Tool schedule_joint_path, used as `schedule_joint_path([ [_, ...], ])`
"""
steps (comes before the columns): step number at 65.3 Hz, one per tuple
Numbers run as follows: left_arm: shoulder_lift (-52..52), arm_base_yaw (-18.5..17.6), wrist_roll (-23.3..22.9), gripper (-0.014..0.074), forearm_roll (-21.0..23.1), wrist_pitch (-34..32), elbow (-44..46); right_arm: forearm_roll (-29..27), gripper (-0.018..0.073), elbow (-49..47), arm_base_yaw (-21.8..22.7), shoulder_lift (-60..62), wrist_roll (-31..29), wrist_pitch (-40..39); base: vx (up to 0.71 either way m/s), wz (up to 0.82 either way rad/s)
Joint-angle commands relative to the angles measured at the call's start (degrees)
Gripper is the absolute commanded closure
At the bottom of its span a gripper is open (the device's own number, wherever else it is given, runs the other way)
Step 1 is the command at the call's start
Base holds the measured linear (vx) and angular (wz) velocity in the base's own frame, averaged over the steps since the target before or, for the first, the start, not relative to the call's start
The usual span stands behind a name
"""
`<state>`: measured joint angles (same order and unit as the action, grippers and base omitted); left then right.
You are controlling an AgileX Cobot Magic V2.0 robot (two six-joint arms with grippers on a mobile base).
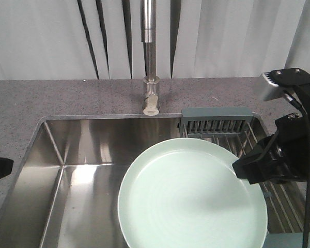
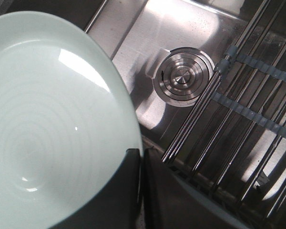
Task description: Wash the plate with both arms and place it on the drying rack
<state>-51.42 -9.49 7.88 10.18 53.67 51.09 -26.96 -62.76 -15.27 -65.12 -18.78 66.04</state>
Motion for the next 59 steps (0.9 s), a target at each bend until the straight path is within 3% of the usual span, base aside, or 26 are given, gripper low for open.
schedule_joint_path([
  [1,0.3,0.0,-0.5,0.0165,0.9,-2.7,1.3,-2.1,0.0568,-1.3,0.0,1.2,-0.6,-2.0,0.00,0.00],
  [25,0.3,0.0,-0.5,0.0165,0.9,-2.7,1.3,-2.1,0.0568,-1.3,0.0,1.2,-1.7,-3.9,0.00,0.00],
  [32,0.3,0.0,-0.5,0.0165,0.9,-2.7,1.3,-1.1,0.0567,-1.3,0.0,0.6,-4.4,-3.8,0.00,0.00],
  [42,0.3,0.0,-0.5,0.0165,0.9,-2.7,1.3,-4.5,0.0566,-1.6,0.0,-4.0,-8.8,-6.0,0.00,0.00],
  [59,0.3,0.0,-0.5,0.0165,0.9,-2.8,1.3,-5.3,0.0564,-5.3,-5.3,-14.1,-10.7,-12.4,0.00,0.00],
])
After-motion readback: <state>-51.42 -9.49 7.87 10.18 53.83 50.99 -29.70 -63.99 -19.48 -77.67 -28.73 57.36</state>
